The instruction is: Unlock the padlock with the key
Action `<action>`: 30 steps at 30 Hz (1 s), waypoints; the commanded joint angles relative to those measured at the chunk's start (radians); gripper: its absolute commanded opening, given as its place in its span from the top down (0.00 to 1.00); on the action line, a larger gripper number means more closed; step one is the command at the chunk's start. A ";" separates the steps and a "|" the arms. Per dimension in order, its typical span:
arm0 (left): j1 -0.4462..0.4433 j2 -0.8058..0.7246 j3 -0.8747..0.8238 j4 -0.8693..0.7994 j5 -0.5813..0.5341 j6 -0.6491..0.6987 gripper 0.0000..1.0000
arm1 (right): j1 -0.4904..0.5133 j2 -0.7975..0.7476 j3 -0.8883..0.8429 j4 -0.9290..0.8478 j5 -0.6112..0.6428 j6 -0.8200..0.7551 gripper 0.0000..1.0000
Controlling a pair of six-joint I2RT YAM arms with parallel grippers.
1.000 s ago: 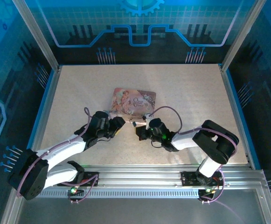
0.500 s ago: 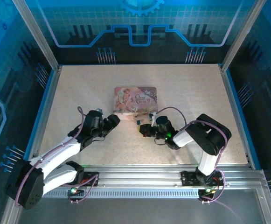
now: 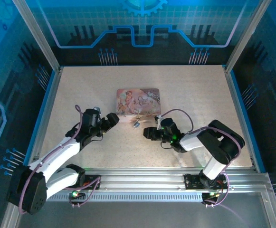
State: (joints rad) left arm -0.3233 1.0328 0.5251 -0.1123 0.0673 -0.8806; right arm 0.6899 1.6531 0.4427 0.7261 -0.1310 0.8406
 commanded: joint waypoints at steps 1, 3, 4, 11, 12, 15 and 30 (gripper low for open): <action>0.057 0.018 0.072 -0.053 0.022 0.128 0.07 | -0.018 -0.061 -0.008 -0.091 0.028 -0.057 0.59; 0.101 0.051 0.101 -0.058 0.053 0.166 0.06 | -0.023 -0.091 -0.011 -0.099 0.022 -0.077 0.56; 0.120 0.068 0.115 -0.053 0.079 0.181 0.05 | -0.025 -0.100 -0.012 -0.096 0.015 -0.083 0.53; 0.181 0.296 0.260 -0.028 0.221 0.274 0.08 | -0.047 -0.109 0.012 -0.007 -0.079 -0.090 0.39; 0.181 0.330 0.282 -0.034 0.222 0.282 0.11 | -0.048 -0.107 0.021 -0.012 -0.079 -0.090 0.39; 0.181 0.390 0.310 -0.015 0.214 0.289 0.14 | -0.054 -0.103 0.042 -0.021 -0.069 -0.086 0.35; 0.176 0.586 0.339 0.051 0.293 0.274 0.30 | -0.114 -0.064 0.110 -0.040 -0.082 -0.160 0.33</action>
State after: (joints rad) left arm -0.1493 1.6157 0.8909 -0.0853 0.3412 -0.6102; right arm 0.5995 1.5646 0.5163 0.6880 -0.1944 0.7231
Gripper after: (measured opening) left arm 0.704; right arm 0.672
